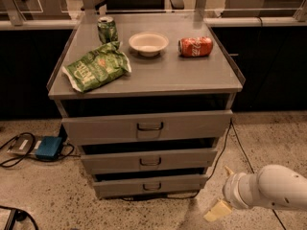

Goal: Open bottom drawer

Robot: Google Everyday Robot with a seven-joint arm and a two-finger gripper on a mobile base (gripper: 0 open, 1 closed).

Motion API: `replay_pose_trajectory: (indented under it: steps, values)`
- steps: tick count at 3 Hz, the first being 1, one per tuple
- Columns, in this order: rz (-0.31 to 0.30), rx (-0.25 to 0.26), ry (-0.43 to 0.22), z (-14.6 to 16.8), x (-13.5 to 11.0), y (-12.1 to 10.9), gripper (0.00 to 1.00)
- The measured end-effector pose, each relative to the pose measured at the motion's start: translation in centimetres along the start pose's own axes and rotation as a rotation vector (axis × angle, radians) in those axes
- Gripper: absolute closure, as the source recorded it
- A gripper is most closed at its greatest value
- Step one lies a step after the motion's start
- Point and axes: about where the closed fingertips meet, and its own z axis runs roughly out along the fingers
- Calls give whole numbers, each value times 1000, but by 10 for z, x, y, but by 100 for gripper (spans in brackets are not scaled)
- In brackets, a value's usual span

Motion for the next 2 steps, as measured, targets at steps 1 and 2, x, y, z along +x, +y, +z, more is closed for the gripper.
replay_pose_trajectory:
  steps: [1, 2]
  values:
    - [2, 7, -8, 1, 0, -2, 0]
    - [-22, -5, -19, 13, -3, 2, 0]
